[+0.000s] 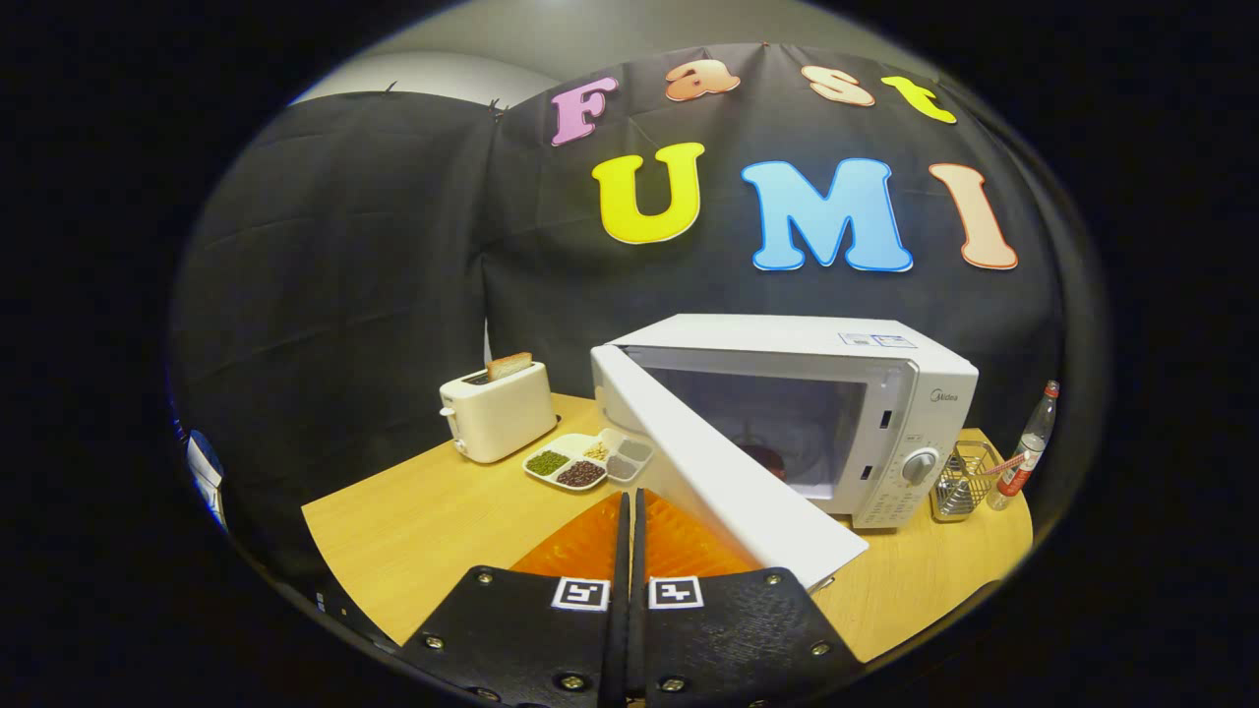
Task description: Open the microwave, put the food inside, and close the microwave door.
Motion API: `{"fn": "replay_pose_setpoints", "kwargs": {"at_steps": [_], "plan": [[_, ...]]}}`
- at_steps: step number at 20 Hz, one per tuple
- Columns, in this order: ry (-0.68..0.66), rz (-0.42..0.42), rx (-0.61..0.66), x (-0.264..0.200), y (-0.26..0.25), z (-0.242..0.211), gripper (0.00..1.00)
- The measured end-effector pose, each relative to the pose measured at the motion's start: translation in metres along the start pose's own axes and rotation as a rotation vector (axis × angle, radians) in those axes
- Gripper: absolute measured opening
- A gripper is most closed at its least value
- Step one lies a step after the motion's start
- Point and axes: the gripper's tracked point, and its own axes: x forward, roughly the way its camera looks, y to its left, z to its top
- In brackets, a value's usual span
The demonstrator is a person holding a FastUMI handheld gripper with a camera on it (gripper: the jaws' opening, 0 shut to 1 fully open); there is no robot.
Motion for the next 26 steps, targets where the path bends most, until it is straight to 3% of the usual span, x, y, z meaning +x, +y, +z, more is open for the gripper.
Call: {"fn": "replay_pose_setpoints", "kwargs": {"at_steps": [19,26], "plan": [[-0.053,-0.194,0.019,0.066,-0.117,0.016,0.0],[-0.09,-0.331,0.176,0.082,-0.178,0.017,0.0]]}}
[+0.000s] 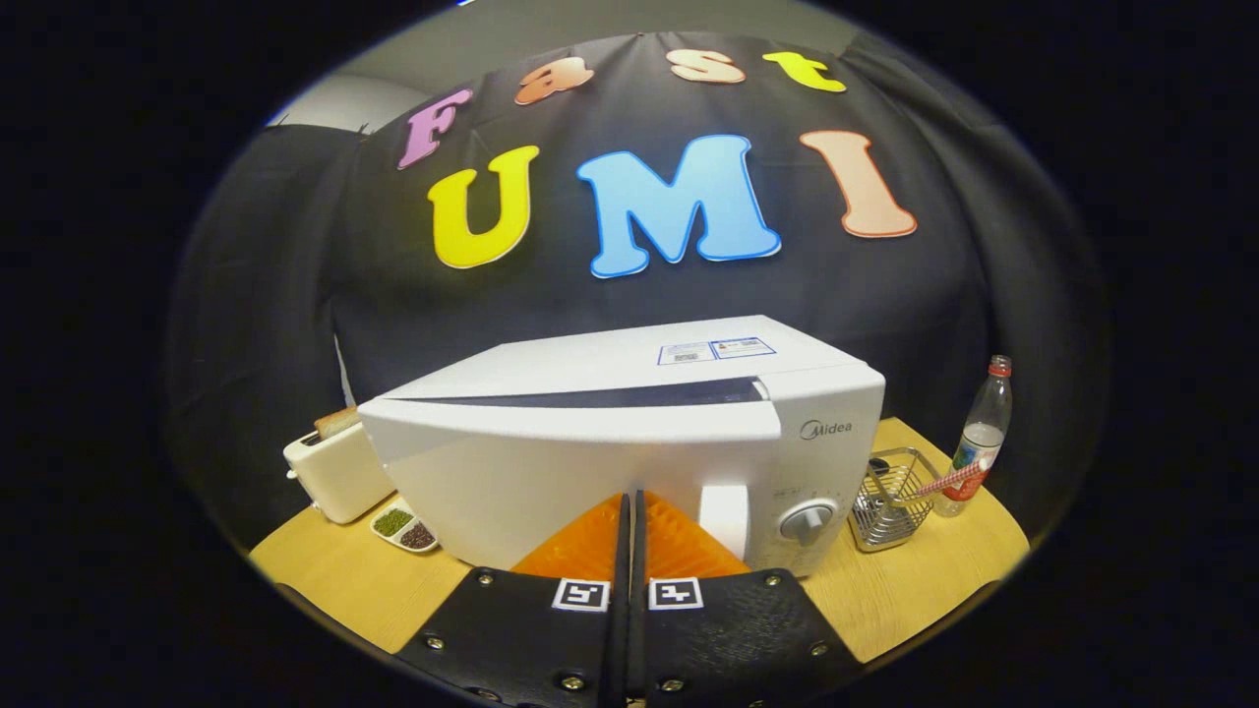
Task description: Open the microwave, put the food inside, and close the microwave door.
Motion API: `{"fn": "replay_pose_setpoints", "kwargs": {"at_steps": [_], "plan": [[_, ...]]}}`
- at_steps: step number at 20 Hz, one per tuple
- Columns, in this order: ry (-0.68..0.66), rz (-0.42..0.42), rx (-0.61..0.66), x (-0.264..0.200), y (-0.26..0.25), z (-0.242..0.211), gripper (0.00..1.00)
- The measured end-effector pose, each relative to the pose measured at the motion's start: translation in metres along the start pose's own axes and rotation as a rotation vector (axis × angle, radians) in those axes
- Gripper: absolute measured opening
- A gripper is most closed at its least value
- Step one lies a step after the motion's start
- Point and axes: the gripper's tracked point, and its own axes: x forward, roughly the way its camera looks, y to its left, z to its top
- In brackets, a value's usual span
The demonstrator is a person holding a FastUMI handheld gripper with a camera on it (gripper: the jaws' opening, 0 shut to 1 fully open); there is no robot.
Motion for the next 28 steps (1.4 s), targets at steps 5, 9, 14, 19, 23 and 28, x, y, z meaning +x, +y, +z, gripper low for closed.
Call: {"fn": "replay_pose_setpoints", "kwargs": {"at_steps": [5,9,14,19,23,28], "plan": [[-0.002,-0.008,0.025,0.013,-0.001,-0.002,0.0],[-0.019,-0.014,-0.039,0.017,0.0,-0.003,0.01],[-0.008,-0.038,-0.029,0.024,-0.005,-0.002,0.02],[0.019,-0.016,-0.049,-0.006,0.002,0.0,0.04],[-0.027,-0.01,-0.09,-0.049,0.012,0.017,0.04],[-0.083,0.006,-0.114,-0.108,0.03,0.035,0.04]]}}
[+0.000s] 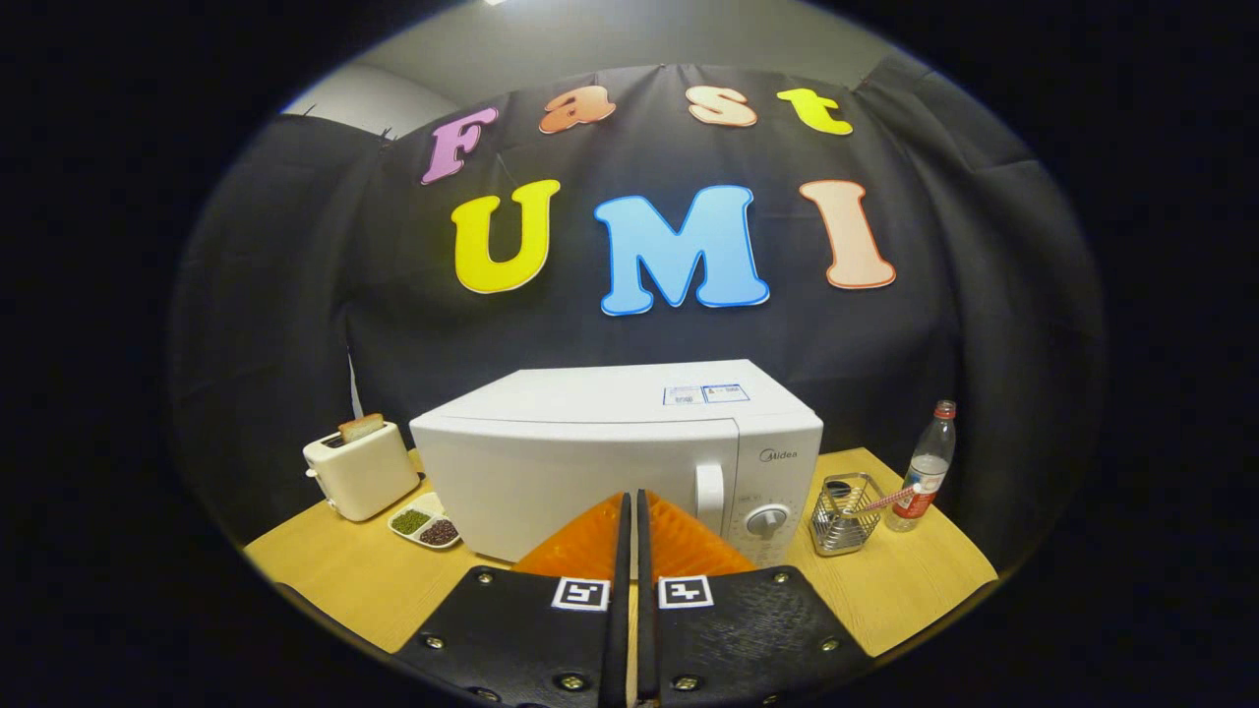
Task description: Open the microwave, put the food inside, and close the microwave door.
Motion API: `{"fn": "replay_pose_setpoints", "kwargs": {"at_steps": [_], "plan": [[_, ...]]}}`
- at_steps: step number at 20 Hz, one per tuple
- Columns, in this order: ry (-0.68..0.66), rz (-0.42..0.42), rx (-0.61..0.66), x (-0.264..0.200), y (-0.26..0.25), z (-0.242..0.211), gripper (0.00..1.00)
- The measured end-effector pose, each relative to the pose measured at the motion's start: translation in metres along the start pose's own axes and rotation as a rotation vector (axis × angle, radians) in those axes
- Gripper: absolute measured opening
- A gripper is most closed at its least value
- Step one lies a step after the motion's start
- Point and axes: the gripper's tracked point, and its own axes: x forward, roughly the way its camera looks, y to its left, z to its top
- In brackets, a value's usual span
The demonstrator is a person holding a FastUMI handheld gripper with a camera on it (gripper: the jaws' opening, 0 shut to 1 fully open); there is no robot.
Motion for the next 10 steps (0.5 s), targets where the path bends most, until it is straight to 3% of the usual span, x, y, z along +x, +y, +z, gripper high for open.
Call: {"fn": "replay_pose_setpoints", "kwargs": {"at_steps": [9,10], "plan": [[-0.09,-0.011,-0.051,-0.098,0.018,0.02,0.04],[-0.096,-0.009,-0.051,-0.103,0.019,0.02,0.12]]}}
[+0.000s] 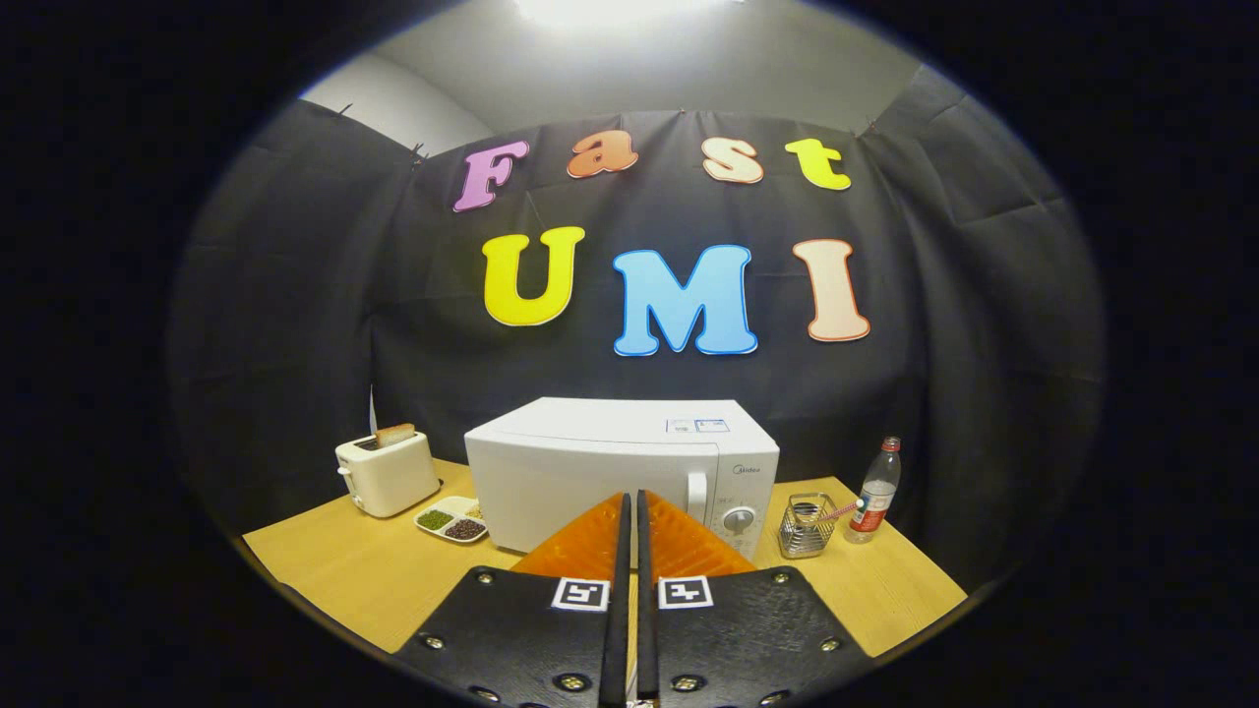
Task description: Open the microwave, put the food inside, and close the microwave door.
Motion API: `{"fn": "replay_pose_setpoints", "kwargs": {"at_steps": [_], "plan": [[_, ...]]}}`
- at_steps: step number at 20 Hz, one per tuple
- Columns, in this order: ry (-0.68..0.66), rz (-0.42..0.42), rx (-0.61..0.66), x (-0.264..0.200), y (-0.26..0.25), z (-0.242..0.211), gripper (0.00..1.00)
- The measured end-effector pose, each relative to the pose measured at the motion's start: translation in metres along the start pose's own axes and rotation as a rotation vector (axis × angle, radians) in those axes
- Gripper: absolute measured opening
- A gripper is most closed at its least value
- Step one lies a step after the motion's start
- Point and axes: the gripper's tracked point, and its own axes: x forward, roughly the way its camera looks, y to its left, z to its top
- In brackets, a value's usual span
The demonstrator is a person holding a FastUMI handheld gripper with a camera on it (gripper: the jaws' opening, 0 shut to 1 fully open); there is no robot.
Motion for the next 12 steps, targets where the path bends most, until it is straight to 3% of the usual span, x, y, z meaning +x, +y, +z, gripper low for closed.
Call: {"fn": "replay_pose_setpoints", "kwargs": {"at_steps": [1,4,5,12], "plan": [[-0.007,0.005,0.003,-0.011,0.004,0.002,0.2],[-0.009,-0.002,0.025,-0.031,0.008,-0.002,0.89],[-0.008,-0.023,0.027,-0.038,0.003,-0.003,0.99],[-0.04,-0.054,0.018,-0.061,-0.008,0.007,0.98]]}}
